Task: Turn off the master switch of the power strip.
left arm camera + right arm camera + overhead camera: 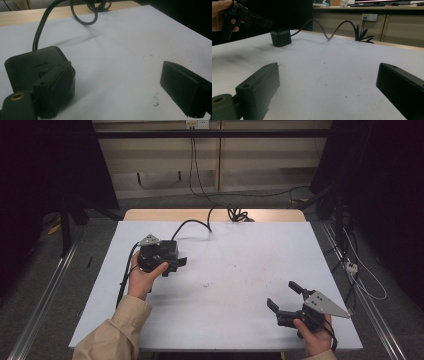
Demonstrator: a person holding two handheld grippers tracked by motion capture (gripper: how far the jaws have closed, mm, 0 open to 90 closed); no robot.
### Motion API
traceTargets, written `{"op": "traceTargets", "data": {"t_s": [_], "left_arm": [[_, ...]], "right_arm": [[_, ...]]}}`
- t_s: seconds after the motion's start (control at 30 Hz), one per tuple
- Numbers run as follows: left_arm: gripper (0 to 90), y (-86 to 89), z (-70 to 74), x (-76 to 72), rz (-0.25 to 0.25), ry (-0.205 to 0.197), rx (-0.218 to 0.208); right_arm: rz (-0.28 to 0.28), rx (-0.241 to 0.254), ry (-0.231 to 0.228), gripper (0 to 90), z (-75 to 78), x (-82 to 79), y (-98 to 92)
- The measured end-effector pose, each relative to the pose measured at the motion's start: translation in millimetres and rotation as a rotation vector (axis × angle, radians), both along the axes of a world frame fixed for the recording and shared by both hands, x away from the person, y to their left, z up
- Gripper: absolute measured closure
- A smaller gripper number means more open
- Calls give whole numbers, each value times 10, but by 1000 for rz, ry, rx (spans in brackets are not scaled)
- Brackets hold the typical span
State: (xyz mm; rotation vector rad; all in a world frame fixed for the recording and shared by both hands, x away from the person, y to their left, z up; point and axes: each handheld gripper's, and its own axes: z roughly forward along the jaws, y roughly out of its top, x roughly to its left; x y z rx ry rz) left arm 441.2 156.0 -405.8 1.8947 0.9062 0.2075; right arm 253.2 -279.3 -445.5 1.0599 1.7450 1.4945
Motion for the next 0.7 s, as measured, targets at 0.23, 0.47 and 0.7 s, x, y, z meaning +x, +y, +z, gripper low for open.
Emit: {"op": "traceTargets", "data": {"t_s": [0.23, 0.47, 0.7], "left_arm": [[100, 79, -28, -99, -9, 4, -36], [80, 149, -39, -192, -28, 1, -43], [77, 200, -66, -279, -41, 1, -40]], "right_arm": [[3, 0, 1, 45, -3, 2, 0], [5, -1, 5, 45, -6, 2, 11], [10, -3, 5, 45, -6, 0, 21]]}}
